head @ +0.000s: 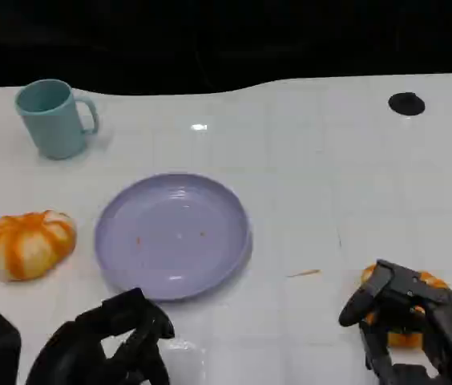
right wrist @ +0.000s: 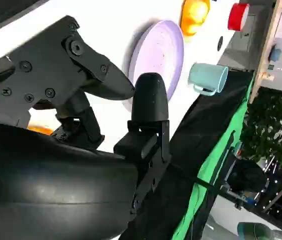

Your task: Grasp the bread from the table and place it into the plate.

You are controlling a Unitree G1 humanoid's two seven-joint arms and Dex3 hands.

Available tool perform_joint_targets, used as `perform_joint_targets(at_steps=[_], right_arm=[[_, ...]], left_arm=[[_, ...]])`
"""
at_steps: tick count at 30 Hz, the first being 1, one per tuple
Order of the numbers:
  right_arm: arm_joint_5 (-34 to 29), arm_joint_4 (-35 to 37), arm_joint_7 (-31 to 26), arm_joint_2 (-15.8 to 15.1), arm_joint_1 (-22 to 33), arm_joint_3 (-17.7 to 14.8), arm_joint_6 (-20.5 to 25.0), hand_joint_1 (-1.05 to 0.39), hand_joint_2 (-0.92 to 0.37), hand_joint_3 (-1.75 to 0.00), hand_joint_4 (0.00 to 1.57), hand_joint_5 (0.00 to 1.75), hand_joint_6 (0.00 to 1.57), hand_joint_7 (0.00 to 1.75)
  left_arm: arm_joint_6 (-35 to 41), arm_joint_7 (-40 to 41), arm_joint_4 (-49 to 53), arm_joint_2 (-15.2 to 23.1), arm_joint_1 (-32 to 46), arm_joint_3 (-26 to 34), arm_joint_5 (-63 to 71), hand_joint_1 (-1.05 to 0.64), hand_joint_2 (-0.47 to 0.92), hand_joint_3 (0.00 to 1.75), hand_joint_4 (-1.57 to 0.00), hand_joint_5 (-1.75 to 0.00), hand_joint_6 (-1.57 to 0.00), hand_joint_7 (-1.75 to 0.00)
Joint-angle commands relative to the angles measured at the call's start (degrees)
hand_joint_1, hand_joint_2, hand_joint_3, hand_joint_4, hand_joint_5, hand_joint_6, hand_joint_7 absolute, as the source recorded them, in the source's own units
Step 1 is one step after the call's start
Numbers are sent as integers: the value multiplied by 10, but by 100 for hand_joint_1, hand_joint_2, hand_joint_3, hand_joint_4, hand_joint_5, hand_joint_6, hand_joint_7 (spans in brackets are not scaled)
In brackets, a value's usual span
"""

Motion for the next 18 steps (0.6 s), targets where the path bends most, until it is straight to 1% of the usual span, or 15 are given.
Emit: perform_joint_targets(at_steps=[1, 18], right_arm=[[5, -6, -3, -3, 2, -7, -7, -5, -45, -134, 85, 175, 70, 152], [2, -2, -4, -1, -1, -4, -10, -5, -44, -134, 86, 175, 70, 153]], left_arm=[[-4, -2, -2, 7, -2, 4, -1, -54, 92, 38, -76, -174, -71, -142], [-6, -5, 4, 9, -5, 6, -1, -52, 92, 41, -76, -175, -71, -144]])
